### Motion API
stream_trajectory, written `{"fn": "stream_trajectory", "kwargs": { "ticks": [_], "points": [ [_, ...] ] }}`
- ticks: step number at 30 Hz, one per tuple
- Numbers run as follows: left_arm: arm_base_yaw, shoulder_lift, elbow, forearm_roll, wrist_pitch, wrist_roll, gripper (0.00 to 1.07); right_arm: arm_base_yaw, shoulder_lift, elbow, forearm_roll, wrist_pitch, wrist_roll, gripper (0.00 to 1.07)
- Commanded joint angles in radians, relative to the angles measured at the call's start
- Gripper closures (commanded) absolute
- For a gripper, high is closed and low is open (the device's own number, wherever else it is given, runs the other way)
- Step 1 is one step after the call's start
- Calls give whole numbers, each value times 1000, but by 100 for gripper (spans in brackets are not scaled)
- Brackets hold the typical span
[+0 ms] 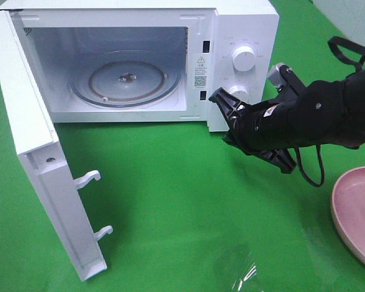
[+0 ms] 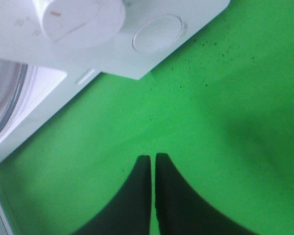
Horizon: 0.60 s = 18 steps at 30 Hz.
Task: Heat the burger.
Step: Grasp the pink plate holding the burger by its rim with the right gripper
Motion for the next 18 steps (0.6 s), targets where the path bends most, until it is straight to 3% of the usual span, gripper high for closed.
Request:
{"fn": "stream_trajectory", "kwargs": {
  "ticks": [1, 6, 8, 11, 13, 18],
  "points": [
    [2, -4, 3, -11, -3, 3, 11, -3, -40, -3, -28, 92, -129, 103],
    [2, -4, 3, -11, -3, 3, 11, -3, -83, -3, -123, 182, -185, 102],
    [2, -4, 3, -11, -3, 3, 11, -3, -133, -3, -280, 276, -195, 100],
    [2, -4, 3, -11, -3, 3, 11, -3, -148, -3, -319, 301, -195, 99],
    [2, -4, 3, -11, -3, 3, 11, -3, -204, -3, -457, 448, -195, 93],
    [2, -4, 3, -11, -3, 3, 11, -3, -240, -3, -532, 572, -195, 88]
  ]
}}
